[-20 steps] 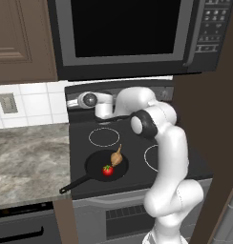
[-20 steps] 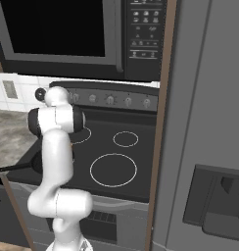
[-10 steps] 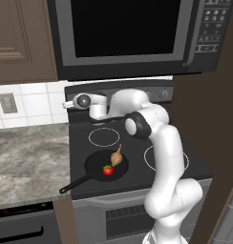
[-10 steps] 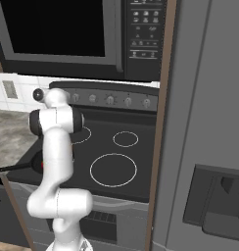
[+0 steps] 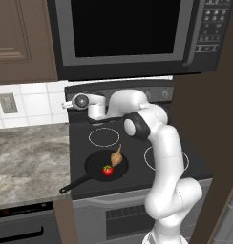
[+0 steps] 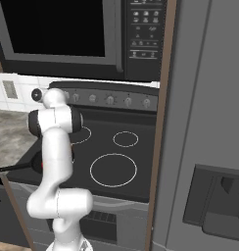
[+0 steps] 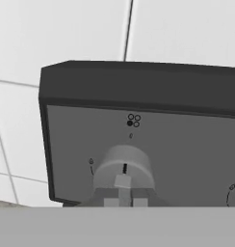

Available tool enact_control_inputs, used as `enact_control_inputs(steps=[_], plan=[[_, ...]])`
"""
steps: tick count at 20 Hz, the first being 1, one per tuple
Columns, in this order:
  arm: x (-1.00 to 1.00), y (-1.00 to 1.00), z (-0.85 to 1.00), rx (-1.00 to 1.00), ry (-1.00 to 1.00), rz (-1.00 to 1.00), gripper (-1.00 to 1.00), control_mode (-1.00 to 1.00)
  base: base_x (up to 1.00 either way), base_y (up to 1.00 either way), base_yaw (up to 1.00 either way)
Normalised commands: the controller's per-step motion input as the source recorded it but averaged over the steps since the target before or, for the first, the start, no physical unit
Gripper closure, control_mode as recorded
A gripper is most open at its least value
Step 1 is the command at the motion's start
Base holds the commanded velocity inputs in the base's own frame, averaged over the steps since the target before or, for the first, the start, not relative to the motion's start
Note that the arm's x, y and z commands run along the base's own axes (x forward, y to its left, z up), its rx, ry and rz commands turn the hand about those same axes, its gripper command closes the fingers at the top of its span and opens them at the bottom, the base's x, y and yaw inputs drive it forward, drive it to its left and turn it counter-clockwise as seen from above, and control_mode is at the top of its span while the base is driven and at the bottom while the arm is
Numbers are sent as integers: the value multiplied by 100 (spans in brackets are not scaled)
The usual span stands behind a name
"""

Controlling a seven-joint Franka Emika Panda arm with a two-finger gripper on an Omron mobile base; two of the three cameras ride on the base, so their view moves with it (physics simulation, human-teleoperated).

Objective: Place the pan on the front left burner on the stove. Then place the tomato and the onion in the pan and turn on the front left burner.

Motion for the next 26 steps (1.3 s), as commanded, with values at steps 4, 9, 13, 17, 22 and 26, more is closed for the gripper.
enact_control_inputs(steps=[4, 9, 13, 17, 22, 26], plan=[[38, 1, -9, 0, 4, 0, 100, -100, 0, 0, 0], [50, 1, -17, 0, 16, 1, 100, -100, 0, 0, 0], [54, 0, -27, 0, 23, 1, 100, -100, 0, 0, 0], [46, 1, -32, 0, 22, 1, 100, -100, 0, 0, 0], [11, 0, -11, -1, 7, 0, 100, -100, 0, 0, 0], [0, 0, -7, -5, 0, 0, 100, -100, 0, 0, 0]])
